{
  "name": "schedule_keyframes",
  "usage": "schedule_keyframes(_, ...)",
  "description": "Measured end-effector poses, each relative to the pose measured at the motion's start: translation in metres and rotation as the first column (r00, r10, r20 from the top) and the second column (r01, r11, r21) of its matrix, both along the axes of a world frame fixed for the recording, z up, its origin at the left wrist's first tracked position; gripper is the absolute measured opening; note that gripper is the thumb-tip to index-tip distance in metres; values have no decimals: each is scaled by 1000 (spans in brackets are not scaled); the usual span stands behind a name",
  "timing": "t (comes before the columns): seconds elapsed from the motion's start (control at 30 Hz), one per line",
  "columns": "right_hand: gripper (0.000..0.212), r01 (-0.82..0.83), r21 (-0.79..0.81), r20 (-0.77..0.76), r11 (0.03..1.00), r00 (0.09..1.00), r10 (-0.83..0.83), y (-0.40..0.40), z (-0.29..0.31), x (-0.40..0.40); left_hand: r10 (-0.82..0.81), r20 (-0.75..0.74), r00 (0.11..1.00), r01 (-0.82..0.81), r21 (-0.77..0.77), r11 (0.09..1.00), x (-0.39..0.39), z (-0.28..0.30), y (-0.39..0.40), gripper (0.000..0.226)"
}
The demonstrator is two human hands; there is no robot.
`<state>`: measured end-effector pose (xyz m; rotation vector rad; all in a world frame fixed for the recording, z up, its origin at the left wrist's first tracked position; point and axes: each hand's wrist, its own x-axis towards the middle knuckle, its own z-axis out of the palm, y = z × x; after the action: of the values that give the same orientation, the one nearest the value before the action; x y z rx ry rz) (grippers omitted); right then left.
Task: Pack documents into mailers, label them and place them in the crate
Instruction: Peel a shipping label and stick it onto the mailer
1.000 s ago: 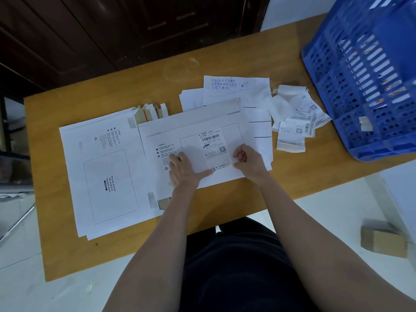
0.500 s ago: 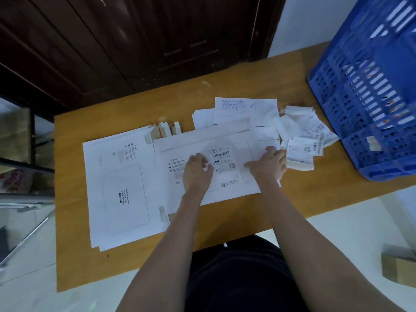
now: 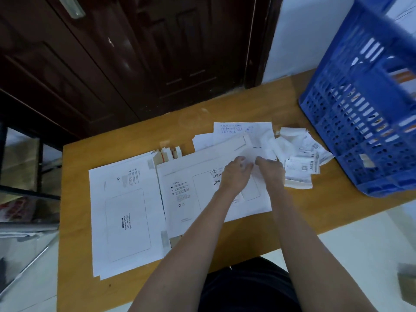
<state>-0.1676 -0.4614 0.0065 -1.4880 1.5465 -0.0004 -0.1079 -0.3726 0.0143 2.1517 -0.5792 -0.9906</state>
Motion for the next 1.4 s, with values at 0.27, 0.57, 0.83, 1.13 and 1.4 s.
schedule_keyframes(0.27,20,44,320,459,946,866,-196,-3,30,6,132,236,963,-160,107,981,10,25,-14,54)
schedule_keyframes(0.57,29,-67,278,558,958,823,-104,11,39,26,198,484,853,-193,-60,979,19,65,1,36)
schedule_keyframes(0.83,14,-193,245,561,950,827,24,29,55,59,316,561,765,-282,-149,948,50,128,20,34)
schedule_keyframes(1.13,53,-276,237,384,931,907,171,47,51,61,504,395,768,-371,-367,853,74,192,57,44)
schedule_keyframes(1.4,106,-156,313,258,937,963,74,39,26,47,481,-298,825,-562,-338,755,103,179,106,15)
